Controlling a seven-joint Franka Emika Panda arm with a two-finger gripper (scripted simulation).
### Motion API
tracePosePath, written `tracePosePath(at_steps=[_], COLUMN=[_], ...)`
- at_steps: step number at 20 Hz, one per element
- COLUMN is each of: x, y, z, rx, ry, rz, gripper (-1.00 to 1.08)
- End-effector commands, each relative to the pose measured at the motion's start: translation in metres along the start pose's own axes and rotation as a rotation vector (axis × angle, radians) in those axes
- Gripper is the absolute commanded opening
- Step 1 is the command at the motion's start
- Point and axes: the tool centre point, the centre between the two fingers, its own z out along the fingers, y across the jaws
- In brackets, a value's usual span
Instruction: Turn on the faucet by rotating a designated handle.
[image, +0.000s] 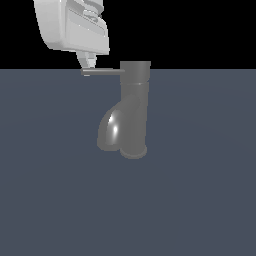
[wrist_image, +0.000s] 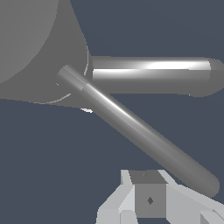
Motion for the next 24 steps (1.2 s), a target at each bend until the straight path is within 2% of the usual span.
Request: tracePosePath(at_steps=[1,17,19,24], x=[0.011,0.051,0.046,0.074], y=[0.005,0.044,0.042,0.041], z=[0.000,0.000,0.000,0.000], rx=[-0.003,-0.004,-0.002,-0.003], ry=[0.002,0.002,0.002,0.002], rz=[0.009,0.006,0.002,0.003], gripper=[-1.00,-1.00,-1.00,-1.00])
